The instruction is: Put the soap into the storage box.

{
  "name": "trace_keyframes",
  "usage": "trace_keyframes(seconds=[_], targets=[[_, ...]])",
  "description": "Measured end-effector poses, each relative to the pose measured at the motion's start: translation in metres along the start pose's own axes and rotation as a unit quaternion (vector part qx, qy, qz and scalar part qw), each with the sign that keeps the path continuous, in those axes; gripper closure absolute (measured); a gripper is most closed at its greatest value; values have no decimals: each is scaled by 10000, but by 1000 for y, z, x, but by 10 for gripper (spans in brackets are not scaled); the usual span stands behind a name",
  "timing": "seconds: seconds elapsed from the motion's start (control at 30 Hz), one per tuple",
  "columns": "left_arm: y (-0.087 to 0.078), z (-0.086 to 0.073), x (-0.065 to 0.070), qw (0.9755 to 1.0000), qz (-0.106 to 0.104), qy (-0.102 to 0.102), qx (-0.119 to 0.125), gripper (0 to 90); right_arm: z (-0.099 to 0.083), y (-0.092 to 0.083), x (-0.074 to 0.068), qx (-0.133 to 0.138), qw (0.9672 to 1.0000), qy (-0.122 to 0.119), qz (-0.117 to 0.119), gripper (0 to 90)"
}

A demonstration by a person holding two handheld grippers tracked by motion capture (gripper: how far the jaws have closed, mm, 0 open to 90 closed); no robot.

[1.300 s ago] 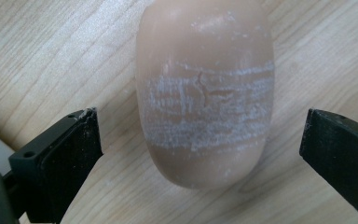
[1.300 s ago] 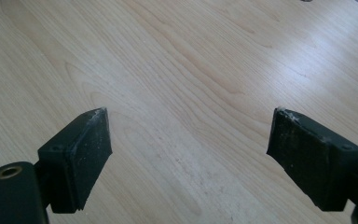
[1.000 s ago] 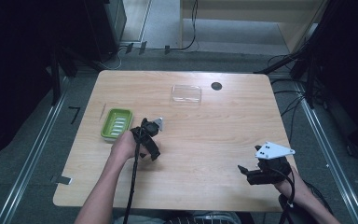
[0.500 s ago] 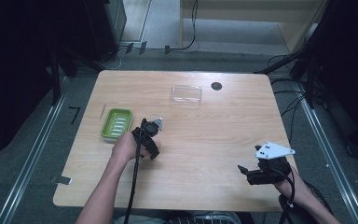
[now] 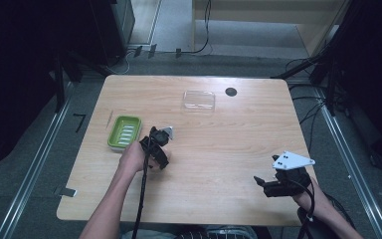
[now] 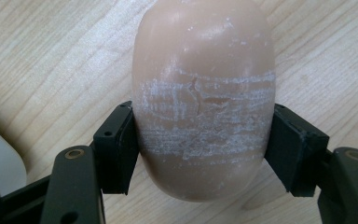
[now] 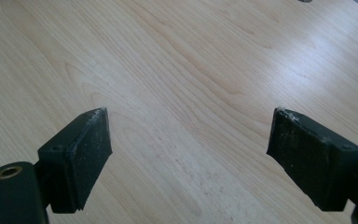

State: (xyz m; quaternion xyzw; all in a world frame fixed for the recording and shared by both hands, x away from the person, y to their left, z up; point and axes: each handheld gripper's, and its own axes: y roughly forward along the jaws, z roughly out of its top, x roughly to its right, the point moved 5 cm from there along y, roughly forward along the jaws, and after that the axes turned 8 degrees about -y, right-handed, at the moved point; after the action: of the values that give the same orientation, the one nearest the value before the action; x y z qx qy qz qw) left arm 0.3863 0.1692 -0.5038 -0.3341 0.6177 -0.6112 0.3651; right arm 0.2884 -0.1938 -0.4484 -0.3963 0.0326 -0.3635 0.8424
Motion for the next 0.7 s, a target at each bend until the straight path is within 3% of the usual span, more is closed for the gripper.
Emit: trace_keyframes(seconds=[0.7], targets=[[-15,-5,-5,9999,26,32,131,339,0,0,0,11,10000,16,-13,134]])
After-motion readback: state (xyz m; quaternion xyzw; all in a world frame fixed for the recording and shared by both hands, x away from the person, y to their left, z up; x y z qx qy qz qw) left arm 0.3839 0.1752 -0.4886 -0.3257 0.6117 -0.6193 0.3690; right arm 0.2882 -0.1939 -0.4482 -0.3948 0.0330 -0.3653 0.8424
